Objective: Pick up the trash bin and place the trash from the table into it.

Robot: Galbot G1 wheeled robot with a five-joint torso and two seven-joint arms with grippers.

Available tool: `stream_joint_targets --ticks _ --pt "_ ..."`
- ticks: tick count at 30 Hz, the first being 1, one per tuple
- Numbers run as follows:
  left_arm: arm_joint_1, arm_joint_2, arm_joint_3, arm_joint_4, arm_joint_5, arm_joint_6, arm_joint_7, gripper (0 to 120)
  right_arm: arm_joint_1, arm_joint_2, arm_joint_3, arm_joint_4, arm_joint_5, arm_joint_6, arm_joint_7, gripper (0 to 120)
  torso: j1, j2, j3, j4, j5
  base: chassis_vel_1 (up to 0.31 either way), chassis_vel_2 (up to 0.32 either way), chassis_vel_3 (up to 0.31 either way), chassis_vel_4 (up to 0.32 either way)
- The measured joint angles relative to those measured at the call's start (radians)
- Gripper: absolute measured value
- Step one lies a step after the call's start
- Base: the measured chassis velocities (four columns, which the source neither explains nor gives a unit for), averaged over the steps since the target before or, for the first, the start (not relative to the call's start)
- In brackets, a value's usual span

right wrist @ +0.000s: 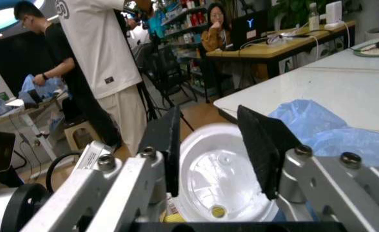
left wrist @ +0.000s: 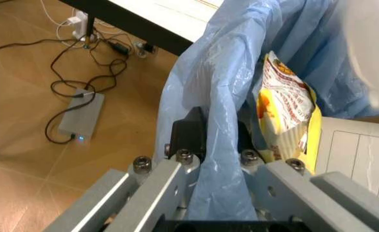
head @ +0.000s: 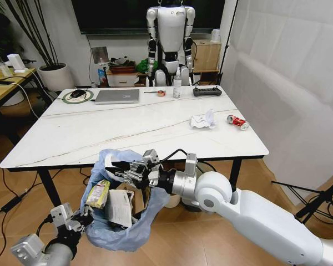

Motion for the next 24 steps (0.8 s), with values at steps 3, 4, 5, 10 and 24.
stream_joint_targets --ticks 3,4,5,10,24 --pt "-0.001 -0.001 0.0 0.001 -0.001 0.0 0.0 1 0.0 0.0 0.001 0.0 0.0 0.001 0.0 39 0.0 0.0 0.0 0.0 0.0 0.0 0.0 0.0 0.0" --pt "-0.002 -0.002 0.0 0.001 -0.001 0.0 -0.001 1 0.0 0.0 0.001 -0.001 0.0 0.002 0.0 39 0.0 0.0 0.0 0.0 0.0 0.0 0.0 0.0 0.0" --pt "-0.002 -0.002 0.0 0.001 -0.001 0.001 -0.001 1 0.0 0.0 0.001 -0.001 0.0 0.003 0.0 39 0.0 0.0 0.0 0.0 0.0 0.0 0.0 0.0 0.0" --pt "-0.003 -0.003 0.001 0.003 -0.001 0.001 -0.001 1 0.0 0.0 0.002 -0.004 -0.003 0.006 -0.001 39 0.0 0.0 0.0 0.0 0.0 0.0 0.0 0.0 0.0" --pt "0.015 0.003 0.004 0.019 0.022 0.012 -0.055 1 0.002 0.008 0.102 -0.026 -0.004 0.009 0.011 56 0.0 0.0 0.0 0.0001 0.0 0.0 0.0 0.0 0.0"
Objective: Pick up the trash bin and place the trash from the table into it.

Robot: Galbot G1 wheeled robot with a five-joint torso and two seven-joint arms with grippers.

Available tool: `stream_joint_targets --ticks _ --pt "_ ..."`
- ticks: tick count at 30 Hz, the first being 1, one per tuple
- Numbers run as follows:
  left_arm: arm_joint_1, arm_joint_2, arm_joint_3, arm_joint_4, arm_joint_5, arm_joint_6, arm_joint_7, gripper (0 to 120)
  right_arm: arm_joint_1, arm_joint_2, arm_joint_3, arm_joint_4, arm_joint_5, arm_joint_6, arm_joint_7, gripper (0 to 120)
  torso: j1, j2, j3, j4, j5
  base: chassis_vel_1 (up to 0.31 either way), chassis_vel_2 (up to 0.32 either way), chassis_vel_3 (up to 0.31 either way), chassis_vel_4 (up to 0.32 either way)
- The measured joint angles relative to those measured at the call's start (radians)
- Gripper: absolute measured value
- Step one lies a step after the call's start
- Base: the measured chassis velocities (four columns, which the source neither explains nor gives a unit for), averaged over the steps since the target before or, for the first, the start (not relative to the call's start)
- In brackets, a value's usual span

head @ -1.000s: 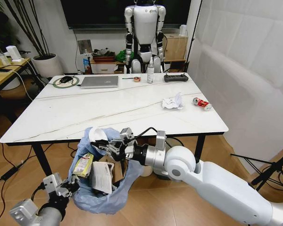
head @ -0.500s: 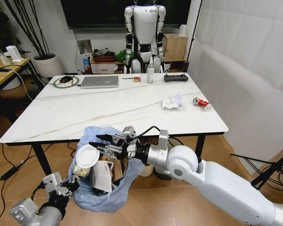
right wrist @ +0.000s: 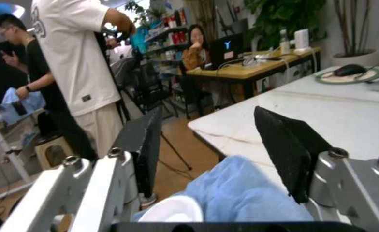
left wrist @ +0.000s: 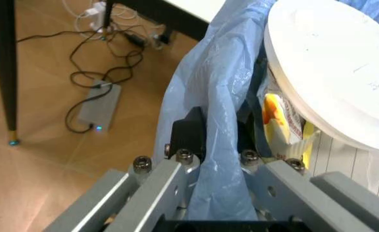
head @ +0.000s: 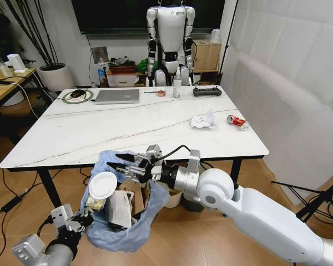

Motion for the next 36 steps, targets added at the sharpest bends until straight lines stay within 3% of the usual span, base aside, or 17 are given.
stream_joint_targets --ticks 8,15,18,22,28,30,36 --pt "0.006 0.003 0.013 0.007 0.01 0.004 -0.033 1 -0.028 -0.02 0.146 -0.007 0.002 -0.015 0.043 73 0.0 0.0 0.0 0.0 0.0 0.0 0.0 0.0 0.0" --pt "-0.004 0.015 0.019 0.003 -0.013 0.001 -0.025 1 -0.111 -0.051 0.333 -0.064 -0.059 -0.063 0.185 98 0.0 0.0 0.0 -0.0001 0.0002 0.0 0.0 0.0 0.0" --pt "-0.006 0.017 0.023 -0.002 -0.017 0.0 -0.02 1 -0.141 -0.065 0.395 -0.072 -0.074 -0.057 0.222 100 0.0 0.0 0.0 0.0 0.0003 0.0 0.0 0.0 0.0" --pt "-0.014 0.025 0.027 -0.002 -0.027 0.0 -0.018 1 -0.204 -0.098 0.467 -0.091 -0.08 0.063 0.279 100 0.0 0.0 0.0 0.0 0.0004 0.0 0.0 0.0 0.0" --pt "-0.026 0.027 0.036 0.001 -0.034 0.0 -0.017 1 -0.29 -0.128 0.547 -0.111 -0.112 0.073 0.301 100 0.0 0.0 0.0 -0.0002 0.0005 0.0 0.0 0.0 0.0" --pt "-0.034 0.021 0.048 0.007 -0.037 0.0 -0.014 1 -0.415 -0.136 0.635 -0.133 -0.135 0.136 0.268 100 0.0 0.0 0.0 -0.0002 0.0004 0.0 0.0 0.0 0.0" --pt "-0.038 0.021 0.048 0.011 -0.045 0.0 -0.013 1 -0.514 -0.106 0.702 -0.155 -0.188 0.201 0.181 100 0.0 0.0 0.0 -0.0001 0.0001 0.0 0.0 0.0 0.0"
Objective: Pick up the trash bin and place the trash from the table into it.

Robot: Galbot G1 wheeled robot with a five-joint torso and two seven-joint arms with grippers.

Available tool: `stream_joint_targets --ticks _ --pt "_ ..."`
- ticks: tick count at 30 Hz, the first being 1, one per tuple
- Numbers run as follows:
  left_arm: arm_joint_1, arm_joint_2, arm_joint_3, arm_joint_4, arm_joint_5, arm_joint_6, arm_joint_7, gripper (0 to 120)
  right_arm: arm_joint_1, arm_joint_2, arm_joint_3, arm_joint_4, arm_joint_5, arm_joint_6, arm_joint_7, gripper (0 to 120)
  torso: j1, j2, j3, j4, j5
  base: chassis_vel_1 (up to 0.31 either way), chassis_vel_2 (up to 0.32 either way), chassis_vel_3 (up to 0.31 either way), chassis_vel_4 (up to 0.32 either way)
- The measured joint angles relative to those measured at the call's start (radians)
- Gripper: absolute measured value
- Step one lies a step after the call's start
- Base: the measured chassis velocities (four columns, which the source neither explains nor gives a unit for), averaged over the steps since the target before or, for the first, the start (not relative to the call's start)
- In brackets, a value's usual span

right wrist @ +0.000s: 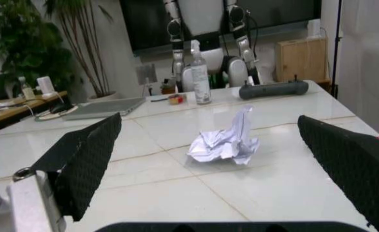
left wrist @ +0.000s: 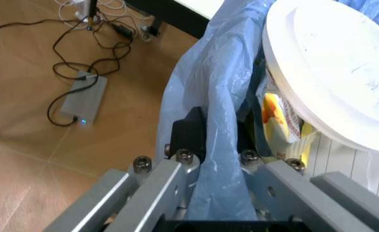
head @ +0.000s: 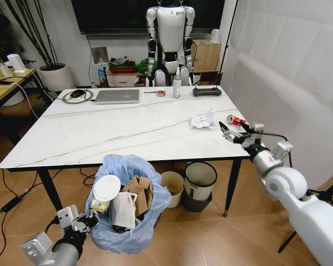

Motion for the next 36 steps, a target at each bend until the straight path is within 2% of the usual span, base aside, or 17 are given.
stream_joint_targets --ticks 14,36 --pt "0.002 -0.001 0.007 -0.006 -0.001 0.0 0.003 1 -0.084 0.053 0.055 -0.022 -0.039 0.07 -0.107 100 0.0 0.0 0.0 0.0 -0.0003 0.0 0.0 0.0 0.0" --pt "-0.001 -0.012 0.013 -0.009 0.005 -0.003 0.011 1 -0.072 0.081 0.047 -0.049 -0.032 0.076 -0.125 100 0.0 0.0 0.0 0.0001 -0.0002 0.0 0.0 0.0 0.0"
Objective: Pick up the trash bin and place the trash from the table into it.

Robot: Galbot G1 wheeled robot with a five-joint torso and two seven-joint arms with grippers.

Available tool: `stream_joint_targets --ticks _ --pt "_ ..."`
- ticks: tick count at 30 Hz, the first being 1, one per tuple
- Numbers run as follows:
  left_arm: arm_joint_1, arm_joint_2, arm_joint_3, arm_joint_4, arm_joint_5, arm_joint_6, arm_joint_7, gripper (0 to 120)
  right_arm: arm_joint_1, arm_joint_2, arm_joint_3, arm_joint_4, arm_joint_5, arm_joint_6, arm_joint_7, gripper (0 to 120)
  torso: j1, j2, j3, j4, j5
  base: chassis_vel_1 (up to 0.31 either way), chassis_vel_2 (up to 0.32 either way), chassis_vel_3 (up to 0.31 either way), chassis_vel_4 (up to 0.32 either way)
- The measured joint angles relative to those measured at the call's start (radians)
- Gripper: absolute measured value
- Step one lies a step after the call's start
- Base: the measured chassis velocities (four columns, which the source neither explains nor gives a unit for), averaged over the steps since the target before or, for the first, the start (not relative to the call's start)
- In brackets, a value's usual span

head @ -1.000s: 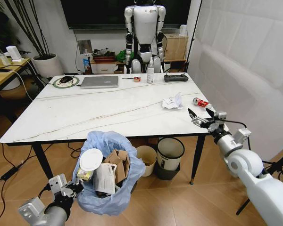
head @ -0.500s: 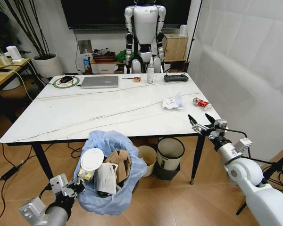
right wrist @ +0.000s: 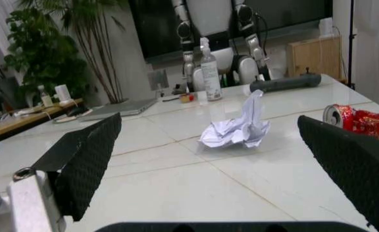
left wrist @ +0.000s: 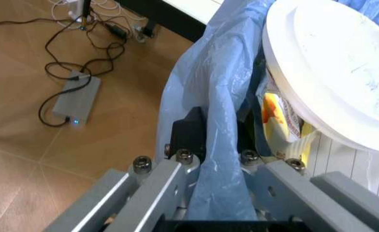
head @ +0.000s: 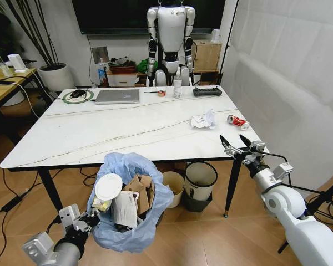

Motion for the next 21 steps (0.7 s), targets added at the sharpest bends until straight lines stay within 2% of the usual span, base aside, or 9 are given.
stream_joint_targets --ticks 21 --pt "0.005 -0.004 0.006 -0.003 0.01 -0.003 0.004 1 -0.014 0.003 0.021 -0.002 0.016 0.003 -0.017 100 0.0 0.0 0.0 0.0 0.0 0.0 0.0 0.0 0.0"
